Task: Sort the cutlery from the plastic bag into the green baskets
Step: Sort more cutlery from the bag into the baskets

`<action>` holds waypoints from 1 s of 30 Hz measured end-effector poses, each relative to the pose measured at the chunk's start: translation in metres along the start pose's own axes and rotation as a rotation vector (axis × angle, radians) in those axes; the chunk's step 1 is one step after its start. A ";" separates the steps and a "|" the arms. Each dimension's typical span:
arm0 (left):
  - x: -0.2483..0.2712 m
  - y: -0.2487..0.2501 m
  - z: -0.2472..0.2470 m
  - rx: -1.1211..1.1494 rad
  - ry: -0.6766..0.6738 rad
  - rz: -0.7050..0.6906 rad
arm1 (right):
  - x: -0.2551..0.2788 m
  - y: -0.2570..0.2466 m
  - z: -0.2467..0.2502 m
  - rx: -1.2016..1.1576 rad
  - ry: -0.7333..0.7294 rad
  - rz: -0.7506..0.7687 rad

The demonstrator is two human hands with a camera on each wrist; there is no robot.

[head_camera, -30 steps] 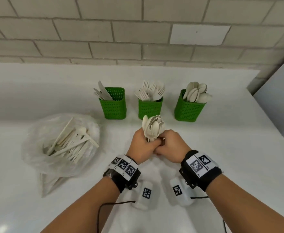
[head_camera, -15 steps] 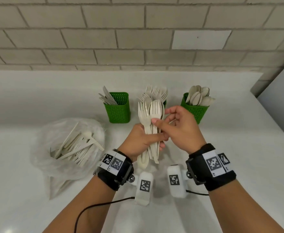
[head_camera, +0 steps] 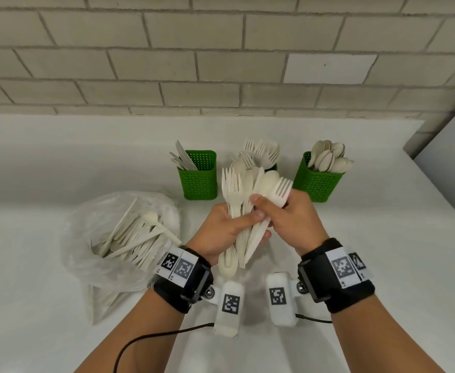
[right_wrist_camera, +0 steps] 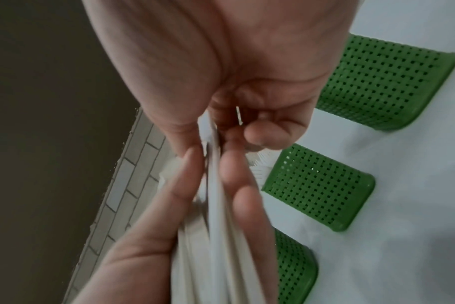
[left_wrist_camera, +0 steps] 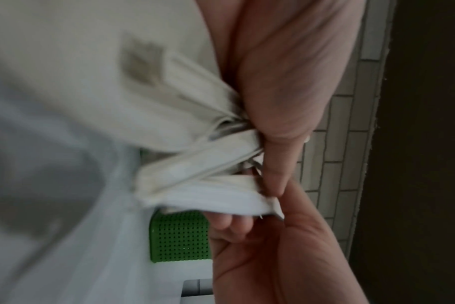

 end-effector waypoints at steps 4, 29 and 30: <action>0.004 -0.002 0.012 0.052 0.071 -0.005 | -0.003 0.007 -0.001 -0.054 -0.012 -0.012; 0.005 0.000 0.023 0.096 0.121 0.035 | -0.021 0.013 -0.006 -0.121 0.046 -0.057; 0.004 0.001 0.020 0.075 0.101 0.037 | -0.020 0.010 -0.013 -0.159 -0.003 -0.060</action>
Point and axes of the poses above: each hand's wrist, its own x-axis away from the middle knuckle, its own z-axis out of the back of the hand, y = z × x, the point moved 9 cm from there along -x, towards the middle knuckle, and after that the axes turned 9 degrees about -y, right-handed, at the moved point
